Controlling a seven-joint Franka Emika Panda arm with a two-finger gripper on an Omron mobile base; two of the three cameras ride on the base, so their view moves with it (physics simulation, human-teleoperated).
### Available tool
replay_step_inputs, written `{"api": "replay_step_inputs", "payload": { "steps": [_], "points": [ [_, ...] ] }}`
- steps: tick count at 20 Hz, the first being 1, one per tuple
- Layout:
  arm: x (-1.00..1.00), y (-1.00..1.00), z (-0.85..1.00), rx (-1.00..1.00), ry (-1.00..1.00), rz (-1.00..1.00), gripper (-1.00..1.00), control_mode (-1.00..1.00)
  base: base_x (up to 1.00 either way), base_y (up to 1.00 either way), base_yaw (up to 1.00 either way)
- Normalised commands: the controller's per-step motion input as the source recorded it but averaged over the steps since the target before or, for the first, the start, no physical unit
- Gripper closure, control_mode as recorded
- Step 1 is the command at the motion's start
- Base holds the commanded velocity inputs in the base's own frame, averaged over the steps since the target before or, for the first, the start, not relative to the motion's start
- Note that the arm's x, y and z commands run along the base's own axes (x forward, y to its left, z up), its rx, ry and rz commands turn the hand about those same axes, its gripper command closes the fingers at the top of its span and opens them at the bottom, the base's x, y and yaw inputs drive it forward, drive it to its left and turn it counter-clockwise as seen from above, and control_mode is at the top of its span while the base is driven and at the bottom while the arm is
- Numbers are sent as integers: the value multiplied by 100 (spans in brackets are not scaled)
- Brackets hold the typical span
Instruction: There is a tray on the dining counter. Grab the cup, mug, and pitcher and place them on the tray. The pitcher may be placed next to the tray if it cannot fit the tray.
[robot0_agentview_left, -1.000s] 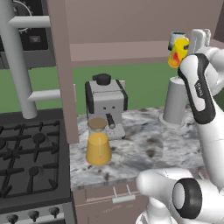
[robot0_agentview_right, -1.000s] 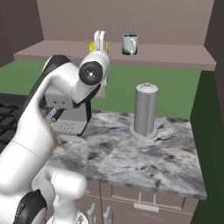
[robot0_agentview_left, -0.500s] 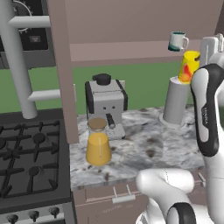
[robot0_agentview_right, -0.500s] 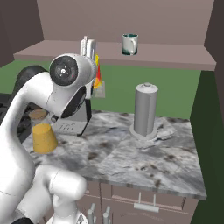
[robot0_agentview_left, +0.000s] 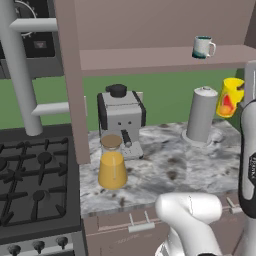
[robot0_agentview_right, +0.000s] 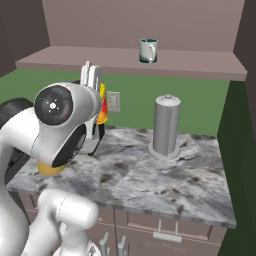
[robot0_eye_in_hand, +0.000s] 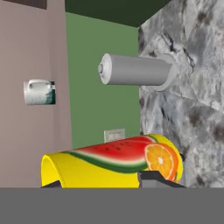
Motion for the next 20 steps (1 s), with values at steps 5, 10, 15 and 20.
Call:
{"api": "replay_step_inputs", "payload": {
  "steps": [5, 10, 15, 20],
  "points": [
    [-21, 19, -21, 0, 1, 0, 100, -100, 0, 0, 0],
    [1, 22, -1, 0, 15, 1, 100, -100, 0, 0, 0],
    [0, 8, 0, 1, 18, 0, 100, -100, 0, 0, 0],
    [0, 0, 0, 1, 12, 2, 100, -100, 0, 0, 0]
  ]
}}
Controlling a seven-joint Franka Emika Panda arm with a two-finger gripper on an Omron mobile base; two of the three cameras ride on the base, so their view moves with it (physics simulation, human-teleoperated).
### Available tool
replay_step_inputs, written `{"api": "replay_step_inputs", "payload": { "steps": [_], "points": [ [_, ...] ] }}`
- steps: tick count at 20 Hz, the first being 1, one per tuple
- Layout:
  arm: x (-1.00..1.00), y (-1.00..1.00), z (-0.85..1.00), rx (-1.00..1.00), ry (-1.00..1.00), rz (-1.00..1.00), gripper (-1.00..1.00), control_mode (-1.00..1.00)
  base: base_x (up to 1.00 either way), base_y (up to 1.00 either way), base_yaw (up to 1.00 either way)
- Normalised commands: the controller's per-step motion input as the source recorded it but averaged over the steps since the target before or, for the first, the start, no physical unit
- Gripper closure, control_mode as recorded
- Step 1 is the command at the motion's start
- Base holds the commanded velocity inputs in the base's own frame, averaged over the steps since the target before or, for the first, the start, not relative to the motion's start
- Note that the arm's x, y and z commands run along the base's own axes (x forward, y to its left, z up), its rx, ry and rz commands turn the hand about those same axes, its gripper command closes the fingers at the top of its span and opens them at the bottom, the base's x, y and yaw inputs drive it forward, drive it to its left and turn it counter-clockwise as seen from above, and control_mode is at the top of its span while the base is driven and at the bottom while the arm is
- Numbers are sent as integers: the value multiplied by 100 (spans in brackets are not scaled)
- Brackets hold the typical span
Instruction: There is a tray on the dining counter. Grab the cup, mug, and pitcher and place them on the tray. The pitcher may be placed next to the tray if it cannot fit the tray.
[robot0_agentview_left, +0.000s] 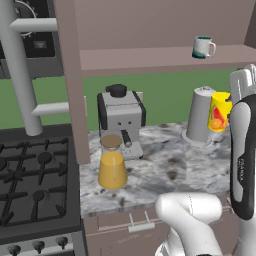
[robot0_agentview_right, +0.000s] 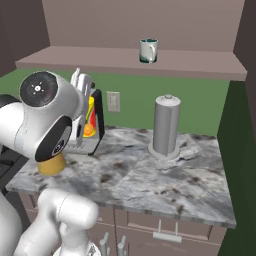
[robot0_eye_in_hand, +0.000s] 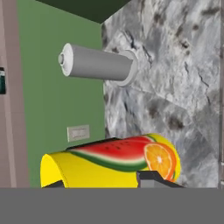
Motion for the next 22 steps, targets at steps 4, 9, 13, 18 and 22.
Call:
{"api": "replay_step_inputs", "payload": {
  "steps": [4, 9, 13, 18, 22],
  "points": [
    [0, 0, 0, 0, 2, 0, 100, -100, 0, 0, 0],
    [0, 0, 0, 0, 0, 0, 100, 100, 0, 0, 0],
    [0, 0, 0, 0, 0, 0, 100, 100, -32, 1, 0],
    [0, 0, 0, 0, 0, 0, 100, 100, -87, 21, 0],
    [0, 0, 0, 0, 0, 0, 100, 100, -96, 28, 0]
  ]
}}
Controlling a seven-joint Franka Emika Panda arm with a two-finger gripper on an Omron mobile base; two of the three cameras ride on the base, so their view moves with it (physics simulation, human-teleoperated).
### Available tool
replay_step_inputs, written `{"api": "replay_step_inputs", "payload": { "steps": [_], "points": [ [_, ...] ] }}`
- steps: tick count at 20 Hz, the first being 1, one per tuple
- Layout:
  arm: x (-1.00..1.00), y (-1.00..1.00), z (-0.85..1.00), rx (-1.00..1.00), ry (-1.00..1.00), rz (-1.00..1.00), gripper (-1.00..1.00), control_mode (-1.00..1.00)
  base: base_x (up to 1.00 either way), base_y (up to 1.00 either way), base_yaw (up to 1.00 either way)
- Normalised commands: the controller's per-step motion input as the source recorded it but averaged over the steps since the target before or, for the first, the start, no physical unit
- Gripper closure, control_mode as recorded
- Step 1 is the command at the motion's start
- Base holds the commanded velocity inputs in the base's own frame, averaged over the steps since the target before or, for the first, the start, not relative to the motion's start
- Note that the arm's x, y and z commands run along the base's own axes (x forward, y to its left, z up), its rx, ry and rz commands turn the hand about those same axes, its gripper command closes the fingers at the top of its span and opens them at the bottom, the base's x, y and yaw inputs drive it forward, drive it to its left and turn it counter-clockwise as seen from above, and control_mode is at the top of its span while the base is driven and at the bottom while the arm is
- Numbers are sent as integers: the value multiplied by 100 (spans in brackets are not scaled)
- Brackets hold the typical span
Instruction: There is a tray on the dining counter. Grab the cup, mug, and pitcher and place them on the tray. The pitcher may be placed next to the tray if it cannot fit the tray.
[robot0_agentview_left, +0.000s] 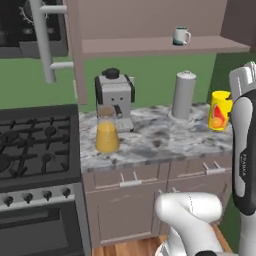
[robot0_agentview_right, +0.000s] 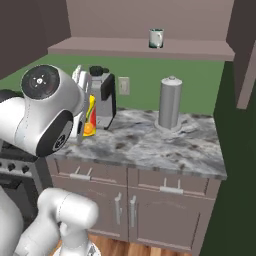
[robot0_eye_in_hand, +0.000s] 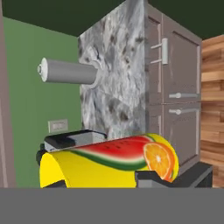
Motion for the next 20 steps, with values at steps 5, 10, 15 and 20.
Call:
{"api": "replay_step_inputs", "payload": {
  "steps": [5, 10, 15, 20],
  "points": [
    [0, 0, 0, 0, 0, 0, 100, 100, -65, 76, 19],
    [0, 0, 0, 0, 0, 0, 100, 100, -61, 100, 39],
    [0, 0, 0, 0, 0, 0, 100, 100, -26, 78, 77],
    [0, 0, 0, 0, 0, 0, 100, 100, -19, 27, 95]
  ]
}}
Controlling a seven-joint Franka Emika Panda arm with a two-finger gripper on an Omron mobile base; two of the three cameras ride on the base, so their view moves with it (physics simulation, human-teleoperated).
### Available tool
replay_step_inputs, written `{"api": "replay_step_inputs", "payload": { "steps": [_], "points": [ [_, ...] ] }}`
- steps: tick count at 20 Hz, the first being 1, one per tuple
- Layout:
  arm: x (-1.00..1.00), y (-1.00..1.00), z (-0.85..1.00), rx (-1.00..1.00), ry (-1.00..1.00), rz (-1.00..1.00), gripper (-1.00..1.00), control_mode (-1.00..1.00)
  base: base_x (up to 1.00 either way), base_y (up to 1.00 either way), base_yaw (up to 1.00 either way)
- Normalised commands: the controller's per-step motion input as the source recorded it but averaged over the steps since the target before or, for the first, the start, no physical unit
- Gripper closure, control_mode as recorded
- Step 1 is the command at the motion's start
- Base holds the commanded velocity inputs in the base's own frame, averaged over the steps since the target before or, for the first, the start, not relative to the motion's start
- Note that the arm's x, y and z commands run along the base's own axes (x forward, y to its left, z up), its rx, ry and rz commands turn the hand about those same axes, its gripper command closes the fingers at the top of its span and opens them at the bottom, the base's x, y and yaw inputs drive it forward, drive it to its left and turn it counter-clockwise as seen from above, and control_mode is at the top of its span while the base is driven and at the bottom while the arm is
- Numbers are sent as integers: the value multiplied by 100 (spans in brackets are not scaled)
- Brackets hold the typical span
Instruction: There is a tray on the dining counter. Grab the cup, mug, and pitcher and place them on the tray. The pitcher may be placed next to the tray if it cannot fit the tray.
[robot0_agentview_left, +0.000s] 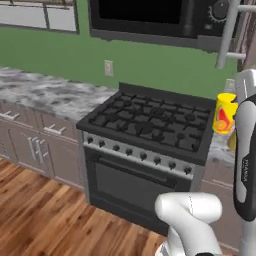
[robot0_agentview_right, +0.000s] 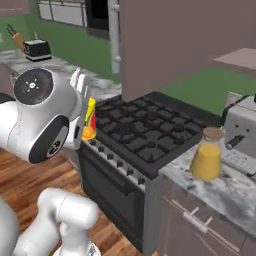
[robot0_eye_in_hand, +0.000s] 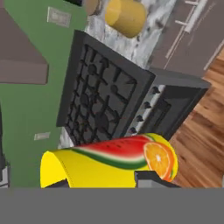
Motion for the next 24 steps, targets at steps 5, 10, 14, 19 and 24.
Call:
{"api": "replay_step_inputs", "payload": {
  "steps": [5, 10, 14, 19, 24],
  "points": [
    [0, 0, 0, 0, 0, 0, 100, 100, -8, 52, 92],
    [0, 0, 0, 0, 0, 0, 100, 100, -3, 46, 93],
    [0, 0, 0, 0, 0, 0, 100, 100, 0, 32, 85],
    [0, 0, 0, 0, 0, 0, 100, 100, 0, 10, 77],
    [0, 0, 0, 0, 0, 0, 100, 100, 0, -3, 49]
  ]
}}
